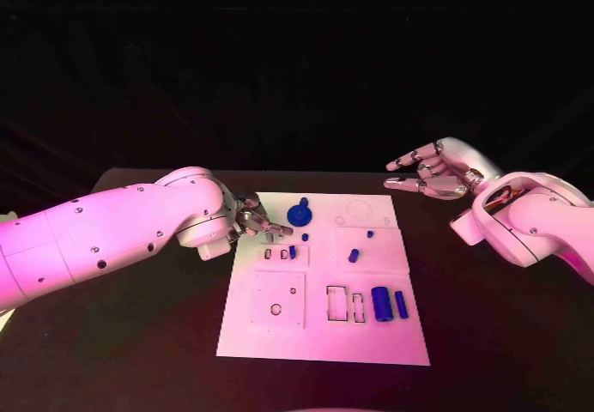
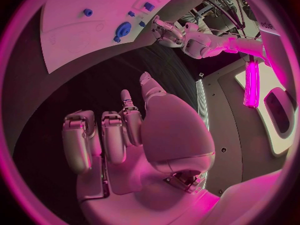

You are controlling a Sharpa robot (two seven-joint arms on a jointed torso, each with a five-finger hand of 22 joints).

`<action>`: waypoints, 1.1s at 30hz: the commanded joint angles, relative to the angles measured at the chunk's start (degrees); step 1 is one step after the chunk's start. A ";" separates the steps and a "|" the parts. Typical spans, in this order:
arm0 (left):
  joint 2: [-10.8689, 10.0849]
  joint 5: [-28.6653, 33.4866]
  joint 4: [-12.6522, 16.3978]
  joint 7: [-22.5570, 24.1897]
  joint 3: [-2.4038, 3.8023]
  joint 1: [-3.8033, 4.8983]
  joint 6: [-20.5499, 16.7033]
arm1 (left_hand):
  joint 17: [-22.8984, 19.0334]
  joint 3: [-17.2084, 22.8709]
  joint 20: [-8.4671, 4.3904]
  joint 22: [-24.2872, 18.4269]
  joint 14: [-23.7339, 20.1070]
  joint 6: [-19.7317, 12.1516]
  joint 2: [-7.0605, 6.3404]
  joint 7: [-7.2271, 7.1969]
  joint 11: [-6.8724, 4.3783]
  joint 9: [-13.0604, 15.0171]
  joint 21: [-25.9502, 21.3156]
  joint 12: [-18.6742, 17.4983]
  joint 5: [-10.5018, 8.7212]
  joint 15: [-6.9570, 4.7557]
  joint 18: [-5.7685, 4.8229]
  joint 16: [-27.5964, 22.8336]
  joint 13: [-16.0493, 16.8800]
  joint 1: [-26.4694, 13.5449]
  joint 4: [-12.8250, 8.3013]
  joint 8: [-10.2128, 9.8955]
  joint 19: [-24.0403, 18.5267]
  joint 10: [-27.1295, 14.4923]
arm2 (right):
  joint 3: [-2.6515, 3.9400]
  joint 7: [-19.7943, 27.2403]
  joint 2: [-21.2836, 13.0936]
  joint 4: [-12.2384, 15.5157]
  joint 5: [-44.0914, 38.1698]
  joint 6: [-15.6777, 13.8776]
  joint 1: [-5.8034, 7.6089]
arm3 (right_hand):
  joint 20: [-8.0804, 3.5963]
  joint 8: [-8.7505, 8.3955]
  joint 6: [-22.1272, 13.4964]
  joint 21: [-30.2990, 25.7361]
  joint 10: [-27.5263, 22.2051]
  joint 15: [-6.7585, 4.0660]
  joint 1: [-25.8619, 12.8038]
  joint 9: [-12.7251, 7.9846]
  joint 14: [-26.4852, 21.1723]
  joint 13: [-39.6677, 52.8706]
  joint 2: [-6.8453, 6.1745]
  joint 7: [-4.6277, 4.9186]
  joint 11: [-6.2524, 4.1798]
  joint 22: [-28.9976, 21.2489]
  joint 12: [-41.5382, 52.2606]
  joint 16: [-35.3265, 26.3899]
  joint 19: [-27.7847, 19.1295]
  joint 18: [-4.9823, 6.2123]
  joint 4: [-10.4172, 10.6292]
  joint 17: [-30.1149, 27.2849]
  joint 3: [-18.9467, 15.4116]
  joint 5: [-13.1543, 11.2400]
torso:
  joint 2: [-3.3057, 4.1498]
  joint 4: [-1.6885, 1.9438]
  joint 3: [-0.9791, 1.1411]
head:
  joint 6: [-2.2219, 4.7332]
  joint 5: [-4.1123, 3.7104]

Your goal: Assemble the parts on the task board

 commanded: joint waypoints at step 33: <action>8.22 -3.15 -6.95 -6.95 -0.99 0.70 9.32 | 15.06 -1.11 -0.34 5.43 6.03 -1.19 0.56 0.06 0.14 0.84 0.48 0.45 -0.10 -0.47 -1.16 0.17 0.33 -0.82 -0.03 0.51 2.48 0.33 | 0.00 -1.45 0.86 -0.82 -5.88 0.95 0.02 | 0.19 0.24 0.13 0.36 1.60 0.13 0.23 0.07 5.62 9.18 0.03 -0.11 0.36 15.08 -0.40 -0.31 6.00 -0.81 0.37 13.67 -0.93 0.36 | 0.05 0.09 -0.03 | -1.09 -0.42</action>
